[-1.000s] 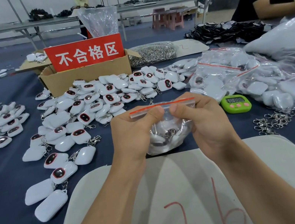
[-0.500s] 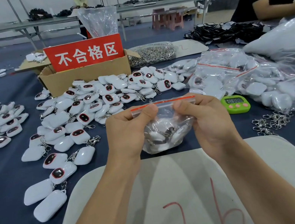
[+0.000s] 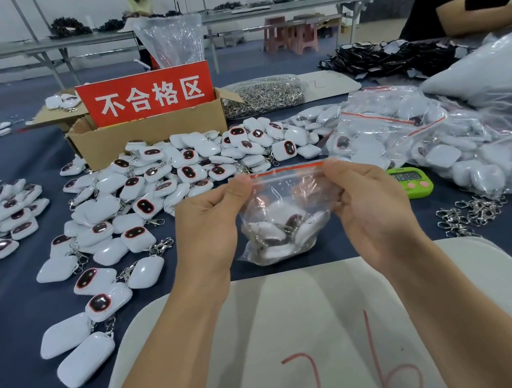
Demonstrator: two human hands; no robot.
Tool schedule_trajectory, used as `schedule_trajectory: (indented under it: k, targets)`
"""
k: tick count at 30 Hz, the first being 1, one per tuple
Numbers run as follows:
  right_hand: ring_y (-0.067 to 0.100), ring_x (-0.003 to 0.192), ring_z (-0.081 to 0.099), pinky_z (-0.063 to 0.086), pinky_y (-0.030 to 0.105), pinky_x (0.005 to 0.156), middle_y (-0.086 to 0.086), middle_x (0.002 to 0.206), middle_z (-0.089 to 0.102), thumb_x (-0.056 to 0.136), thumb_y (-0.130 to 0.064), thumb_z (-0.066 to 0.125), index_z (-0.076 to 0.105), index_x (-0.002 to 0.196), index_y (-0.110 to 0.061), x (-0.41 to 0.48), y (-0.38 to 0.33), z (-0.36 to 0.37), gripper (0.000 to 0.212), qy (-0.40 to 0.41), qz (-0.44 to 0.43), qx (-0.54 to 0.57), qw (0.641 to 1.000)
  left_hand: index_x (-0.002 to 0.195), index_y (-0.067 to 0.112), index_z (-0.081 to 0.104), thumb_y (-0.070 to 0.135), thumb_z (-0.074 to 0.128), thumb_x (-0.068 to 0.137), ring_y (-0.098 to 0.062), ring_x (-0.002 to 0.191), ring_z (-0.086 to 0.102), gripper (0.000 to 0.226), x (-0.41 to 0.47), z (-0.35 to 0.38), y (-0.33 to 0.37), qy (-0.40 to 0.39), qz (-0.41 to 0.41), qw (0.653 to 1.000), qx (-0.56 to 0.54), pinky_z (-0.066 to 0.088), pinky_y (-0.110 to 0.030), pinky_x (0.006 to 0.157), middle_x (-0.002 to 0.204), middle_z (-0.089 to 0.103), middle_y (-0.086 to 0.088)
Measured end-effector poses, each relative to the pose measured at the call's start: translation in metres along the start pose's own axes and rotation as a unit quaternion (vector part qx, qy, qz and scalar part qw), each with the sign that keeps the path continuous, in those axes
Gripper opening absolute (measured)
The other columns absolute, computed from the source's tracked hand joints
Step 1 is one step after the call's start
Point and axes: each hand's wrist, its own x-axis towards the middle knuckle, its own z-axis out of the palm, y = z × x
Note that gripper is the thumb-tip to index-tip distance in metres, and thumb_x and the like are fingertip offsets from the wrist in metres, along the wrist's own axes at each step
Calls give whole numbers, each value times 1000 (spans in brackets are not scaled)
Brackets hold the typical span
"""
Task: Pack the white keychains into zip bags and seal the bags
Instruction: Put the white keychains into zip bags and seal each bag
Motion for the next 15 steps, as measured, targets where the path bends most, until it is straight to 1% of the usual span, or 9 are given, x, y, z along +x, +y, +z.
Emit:
schedule_trajectory:
  k: [2,5,7,8,10,12,13,14,15]
  targets:
    - [19,74,72,54,29,76,9,79,78,105,-16,56,82,74,-15,0,3,2,41,13,-15,-20,1000,76,29,84,43,72,80,-12,86,76,18,1,0,-1,11,3,1000,-6,59,-22,80,87,80,0]
    - [15,69,70,52,29,76,5,73,77,106,-19,57,82,69,-20,0,7,5,44,34,-39,-50,997,74,29,84,33,72,89,-13,84,75,19,1,3,-4,30,8,999,-11,60,-31,85,85,80,-1]
    - [14,77,74,53,29,81,4,80,79,104,-29,59,83,76,-23,1,8,3,38,15,-36,-58,998,74,28,84,33,72,90,-12,81,72,21,1,5,-5,34,11,999,-18,60,-30,83,83,80,-1]
    - [14,86,75,53,30,86,3,88,81,101,-39,62,84,82,-25,1,8,2,32,-16,-29,-62,998,75,26,84,34,72,89,-11,79,71,20,1,5,-4,36,11,999,-28,59,-26,80,81,79,-1]
    - [10,98,74,55,24,87,-4,100,81,88,-53,68,83,96,-31,-1,7,1,28,-125,-17,-98,987,74,21,84,40,73,81,-9,74,68,22,1,5,-1,38,9,997,-60,56,-20,71,77,77,-1]
    - [0,85,71,51,14,78,-18,91,77,80,-47,76,80,95,-36,-4,9,1,19,-238,-1,-182,954,69,20,82,41,73,72,-8,68,66,24,2,5,0,34,12,995,-90,54,-19,65,72,75,1]
    - [-4,74,65,47,11,72,-23,79,72,76,-41,81,78,88,-36,-5,11,2,13,-265,2,-224,938,67,20,82,40,72,71,-6,64,65,22,3,5,0,30,20,994,-98,53,-18,63,69,74,3]
    - [-5,68,60,46,13,70,-22,71,67,72,-35,84,76,83,-35,-5,14,1,14,-261,-2,-259,930,66,21,81,40,72,72,-6,63,64,22,3,4,0,27,30,994,-100,53,-18,62,67,72,5]
    - [-3,68,60,48,19,71,-17,71,70,70,-31,86,77,85,-34,-4,16,1,18,-230,-8,-280,932,66,22,81,41,72,72,-6,64,64,22,4,3,-1,25,36,994,-100,53,-18,63,68,73,5]
